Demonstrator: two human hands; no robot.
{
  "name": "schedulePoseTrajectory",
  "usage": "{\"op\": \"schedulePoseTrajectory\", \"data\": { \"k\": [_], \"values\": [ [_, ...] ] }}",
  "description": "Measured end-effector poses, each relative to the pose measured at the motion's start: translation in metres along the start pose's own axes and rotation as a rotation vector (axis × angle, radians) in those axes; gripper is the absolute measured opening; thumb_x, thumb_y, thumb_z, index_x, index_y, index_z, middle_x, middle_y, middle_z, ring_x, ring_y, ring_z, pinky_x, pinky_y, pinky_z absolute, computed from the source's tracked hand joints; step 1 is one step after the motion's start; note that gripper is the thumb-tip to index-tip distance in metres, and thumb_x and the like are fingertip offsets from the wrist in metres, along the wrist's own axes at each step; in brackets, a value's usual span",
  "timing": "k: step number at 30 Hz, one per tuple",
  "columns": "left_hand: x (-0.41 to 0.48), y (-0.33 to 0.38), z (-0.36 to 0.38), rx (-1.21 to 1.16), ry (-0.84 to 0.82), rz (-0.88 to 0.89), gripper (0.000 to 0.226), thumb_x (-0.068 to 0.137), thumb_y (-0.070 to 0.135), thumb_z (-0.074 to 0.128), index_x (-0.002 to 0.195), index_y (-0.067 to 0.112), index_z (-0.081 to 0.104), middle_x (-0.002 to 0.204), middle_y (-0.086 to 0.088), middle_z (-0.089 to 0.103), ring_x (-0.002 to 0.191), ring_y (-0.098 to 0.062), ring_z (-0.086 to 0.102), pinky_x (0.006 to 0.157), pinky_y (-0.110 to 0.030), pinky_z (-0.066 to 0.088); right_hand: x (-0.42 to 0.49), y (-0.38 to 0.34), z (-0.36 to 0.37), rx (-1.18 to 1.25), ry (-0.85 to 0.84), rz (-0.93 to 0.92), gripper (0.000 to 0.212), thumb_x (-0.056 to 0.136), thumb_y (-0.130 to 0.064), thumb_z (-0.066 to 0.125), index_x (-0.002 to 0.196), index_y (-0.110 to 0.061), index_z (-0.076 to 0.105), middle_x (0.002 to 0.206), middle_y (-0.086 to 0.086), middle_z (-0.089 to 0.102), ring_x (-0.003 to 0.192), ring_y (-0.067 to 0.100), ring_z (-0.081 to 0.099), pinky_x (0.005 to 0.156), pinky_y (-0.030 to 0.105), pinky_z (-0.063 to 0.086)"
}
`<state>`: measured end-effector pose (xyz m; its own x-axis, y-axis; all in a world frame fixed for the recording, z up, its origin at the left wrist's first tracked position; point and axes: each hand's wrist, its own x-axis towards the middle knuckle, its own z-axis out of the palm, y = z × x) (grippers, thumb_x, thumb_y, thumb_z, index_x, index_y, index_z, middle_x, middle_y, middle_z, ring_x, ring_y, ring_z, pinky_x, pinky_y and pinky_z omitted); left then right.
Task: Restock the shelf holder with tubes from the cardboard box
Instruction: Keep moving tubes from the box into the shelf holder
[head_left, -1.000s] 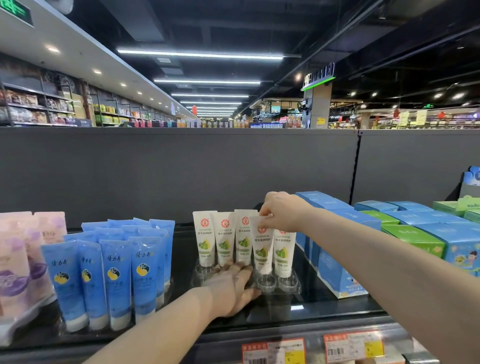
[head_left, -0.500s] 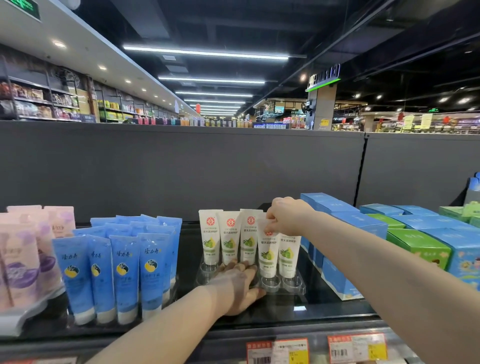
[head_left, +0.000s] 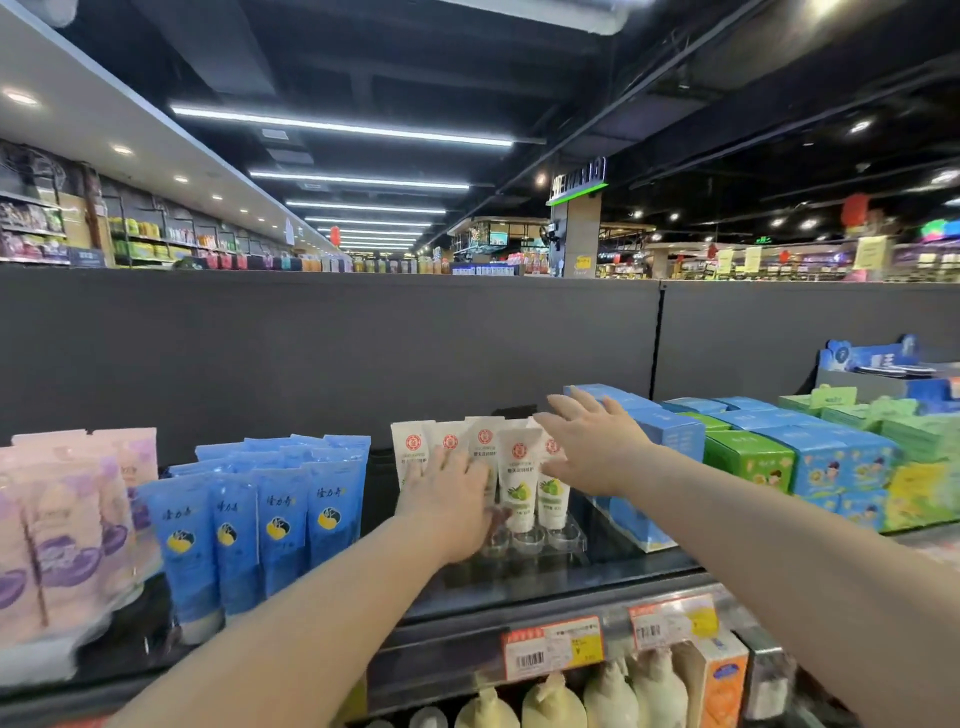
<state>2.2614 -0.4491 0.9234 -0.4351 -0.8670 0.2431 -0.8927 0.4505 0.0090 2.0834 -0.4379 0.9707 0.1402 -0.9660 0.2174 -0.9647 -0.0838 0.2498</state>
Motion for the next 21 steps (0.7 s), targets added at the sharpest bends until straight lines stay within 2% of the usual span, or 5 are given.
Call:
{"op": "schedulePoseTrajectory", "data": {
  "k": [3,5,12,17,21],
  "values": [
    [-0.009,0.000,0.000,0.036,-0.025,0.038,0.064,0.095,0.041,0.039,0.149,0.018,0.013,0.159,-0.007,0.006,0.146,-0.032,0.004,0.117,-0.054,0.009,-0.025,-0.002,0.001,0.001,-0.034,0.045,0.062,0.094,-0.049,0.043,0.148,-0.024,0.024,0.160,0.002,0.009,0.148,0.027,0.000,0.118,0.051,0.007],
    [-0.014,0.003,0.005,0.023,-0.047,0.064,0.068,0.095,0.045,0.037,0.150,0.018,0.007,0.159,-0.006,0.003,0.146,-0.031,0.002,0.117,-0.053,0.009,-0.044,-0.005,0.001,-0.015,-0.052,0.087,0.062,0.094,-0.051,0.043,0.147,-0.024,0.025,0.159,0.002,0.012,0.147,0.028,0.002,0.118,0.052,0.008],
    [-0.042,0.028,0.021,-0.010,-0.068,0.189,0.072,0.092,0.057,0.036,0.148,0.017,0.016,0.157,-0.007,0.015,0.145,-0.030,0.012,0.115,-0.052,0.018,-0.111,-0.010,0.005,-0.054,-0.183,0.233,0.062,0.093,-0.051,0.045,0.145,-0.024,0.028,0.154,0.006,0.025,0.144,0.031,0.017,0.115,0.056,0.015],
    [-0.070,0.045,0.014,-0.007,-0.058,0.246,0.069,0.093,0.055,0.034,0.148,0.018,0.015,0.155,-0.006,0.020,0.143,-0.027,0.017,0.115,-0.050,0.017,-0.152,-0.011,0.007,-0.025,-0.179,0.263,0.061,0.092,-0.046,0.048,0.145,-0.023,0.029,0.152,0.005,0.028,0.141,0.028,0.023,0.113,0.053,0.024],
    [-0.090,0.068,0.003,-0.028,-0.038,0.277,0.067,0.093,0.053,0.034,0.148,0.019,0.015,0.155,-0.004,0.021,0.143,-0.027,0.017,0.115,-0.049,0.016,-0.193,-0.008,0.004,-0.005,-0.171,0.317,0.063,0.091,-0.048,0.048,0.146,-0.025,0.027,0.153,0.004,0.027,0.143,0.027,0.021,0.114,0.051,0.024]
  ]
}}
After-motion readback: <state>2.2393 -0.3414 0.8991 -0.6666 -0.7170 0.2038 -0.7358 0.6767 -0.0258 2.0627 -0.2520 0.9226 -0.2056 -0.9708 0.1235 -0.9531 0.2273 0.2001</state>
